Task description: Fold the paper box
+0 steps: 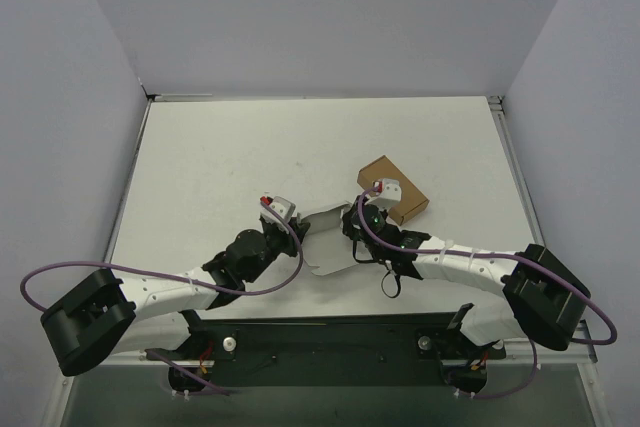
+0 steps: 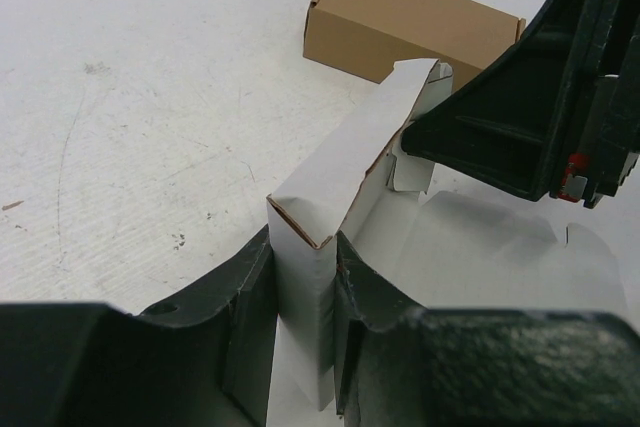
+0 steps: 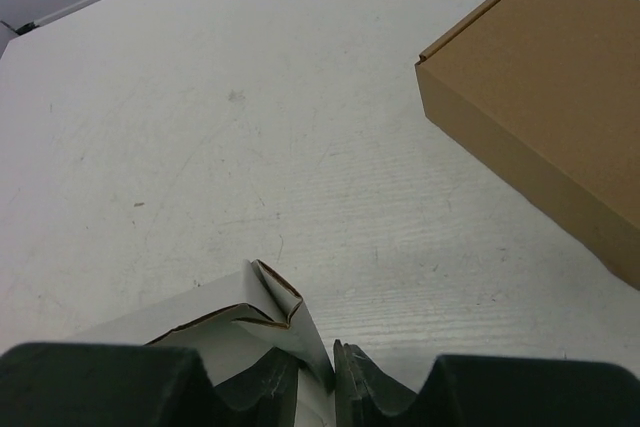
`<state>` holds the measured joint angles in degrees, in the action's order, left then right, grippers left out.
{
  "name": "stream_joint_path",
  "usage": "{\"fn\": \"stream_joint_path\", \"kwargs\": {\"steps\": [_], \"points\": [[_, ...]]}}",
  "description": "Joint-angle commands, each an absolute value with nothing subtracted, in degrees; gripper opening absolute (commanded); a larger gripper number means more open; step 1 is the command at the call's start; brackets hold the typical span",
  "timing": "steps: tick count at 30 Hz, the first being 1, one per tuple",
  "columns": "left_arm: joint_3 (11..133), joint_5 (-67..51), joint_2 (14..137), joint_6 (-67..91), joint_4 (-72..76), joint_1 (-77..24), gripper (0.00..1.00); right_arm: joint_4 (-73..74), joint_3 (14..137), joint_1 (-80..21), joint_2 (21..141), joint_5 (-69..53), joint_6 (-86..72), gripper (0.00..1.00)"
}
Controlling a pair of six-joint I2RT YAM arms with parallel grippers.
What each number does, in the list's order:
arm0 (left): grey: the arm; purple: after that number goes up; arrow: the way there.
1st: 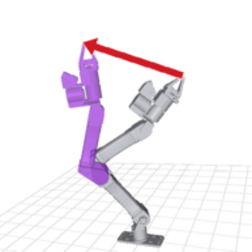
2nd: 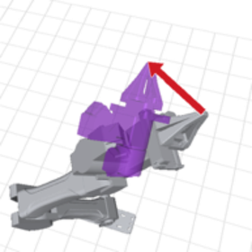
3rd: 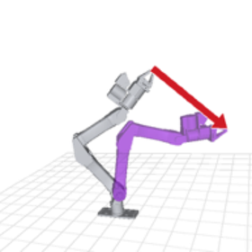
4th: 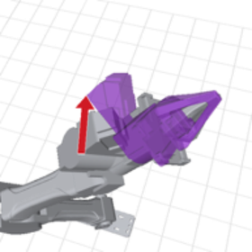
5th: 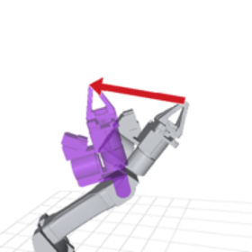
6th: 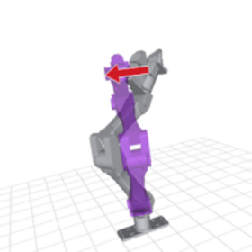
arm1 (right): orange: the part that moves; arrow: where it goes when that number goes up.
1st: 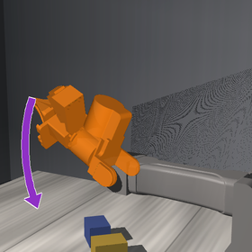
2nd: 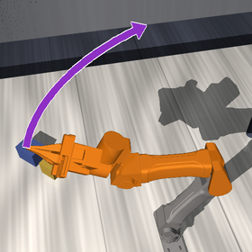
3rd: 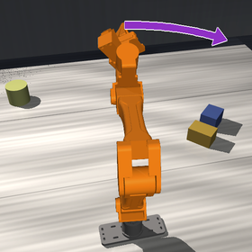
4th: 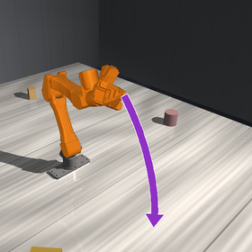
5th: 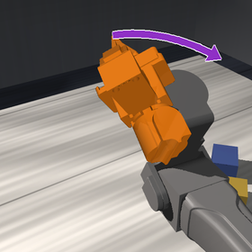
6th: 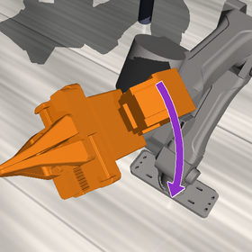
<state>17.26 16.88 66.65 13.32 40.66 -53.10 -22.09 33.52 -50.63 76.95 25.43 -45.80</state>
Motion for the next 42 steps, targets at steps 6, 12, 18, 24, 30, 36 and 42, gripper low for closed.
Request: {"fn": "stream_joint_path", "kwargs": {"steps": [6, 12, 18, 24, 30, 36, 42], "points": [[19.24, 11.86, 69.07, 13.88, 38.59, -51.78, 0.00, -22.59, 33.75, -46.75, 75.60, 29.90, -37.44, 0.09], [20.74, 10.02, 70.05, 16.17, 34.19, -48.34, 0.00, -23.20, 30.42, -47.81, 68.49, 28.22, -38.05, 0.19], [21.09, 7.57, 69.87, 16.70, 32.96, -46.85, 0.00, -26.01, 25.23, -47.81, 61.10, 22.59, -37.36, 0.30], [20.57, 7.03, 69.08, 16.79, 33.49, -46.85, 0.00, -26.81, 23.03, -47.73, 56.60, 20.57, -35.42, 0.36], [20.39, 7.21, 68.47, 17.05, 33.22, -46.85, 0.00, -24.88, 21.37, -47.81, 54.41, 18.63, -36.03, 0.41], [19.60, 5.80, 67.24, 17.05, 34.36, -46.58, 0.00, -24.17, 17.49, -44.30, 51.94, 16.10, -39.02, 0.43], [18.90, 3.87, 66.89, 17.05, 36.38, -46.41, 0.00, -31.18, 15.82, -41.14, 55.89, 5.74, -36.30, 0.45]]}}
